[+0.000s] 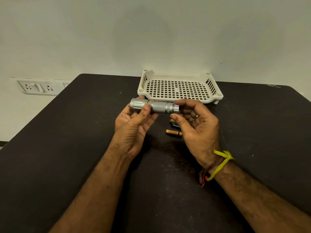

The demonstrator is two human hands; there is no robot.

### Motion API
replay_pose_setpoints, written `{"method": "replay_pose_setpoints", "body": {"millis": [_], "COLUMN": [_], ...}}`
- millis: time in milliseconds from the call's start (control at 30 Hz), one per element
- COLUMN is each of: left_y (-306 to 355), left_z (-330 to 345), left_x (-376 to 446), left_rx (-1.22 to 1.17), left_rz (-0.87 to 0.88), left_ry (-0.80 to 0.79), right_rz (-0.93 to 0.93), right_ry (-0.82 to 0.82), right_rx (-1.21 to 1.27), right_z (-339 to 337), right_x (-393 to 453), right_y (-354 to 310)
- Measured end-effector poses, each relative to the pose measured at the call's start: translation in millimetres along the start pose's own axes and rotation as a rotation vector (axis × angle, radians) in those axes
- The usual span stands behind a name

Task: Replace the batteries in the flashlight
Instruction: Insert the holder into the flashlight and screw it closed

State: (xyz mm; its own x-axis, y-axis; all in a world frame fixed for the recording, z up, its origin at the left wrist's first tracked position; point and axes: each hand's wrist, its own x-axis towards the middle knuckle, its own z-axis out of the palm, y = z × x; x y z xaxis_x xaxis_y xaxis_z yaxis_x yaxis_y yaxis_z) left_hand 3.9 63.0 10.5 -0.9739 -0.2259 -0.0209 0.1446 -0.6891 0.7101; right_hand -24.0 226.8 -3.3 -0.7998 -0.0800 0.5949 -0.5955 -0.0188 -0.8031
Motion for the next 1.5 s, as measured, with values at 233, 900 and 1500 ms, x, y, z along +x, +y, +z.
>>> {"method": "replay_pose_setpoints", "body": {"millis": [233, 900, 1500], "left_y": [0.3, 2.3, -1.6], "left_z": [-1.3, -2.9, -1.3], "left_x": [-0.1, -1.8, -2.3], "left_rx": [0.082, 0.159, 0.16], "left_rz": [0.062, 0.136, 0.146], "left_ry": [-0.027, -0.091, -0.077], "right_rz": [0.019, 0.05, 0.065], "right_ry": [-0.003, -0.033, -0.08], "right_rx": [-0.02, -0.015, 0.025], "right_z": [-3.4, -5.4, -0.3], "right_x": [3.3, 3.4, 1.5], "right_y": [-0.6, -4.0, -2.2]}}
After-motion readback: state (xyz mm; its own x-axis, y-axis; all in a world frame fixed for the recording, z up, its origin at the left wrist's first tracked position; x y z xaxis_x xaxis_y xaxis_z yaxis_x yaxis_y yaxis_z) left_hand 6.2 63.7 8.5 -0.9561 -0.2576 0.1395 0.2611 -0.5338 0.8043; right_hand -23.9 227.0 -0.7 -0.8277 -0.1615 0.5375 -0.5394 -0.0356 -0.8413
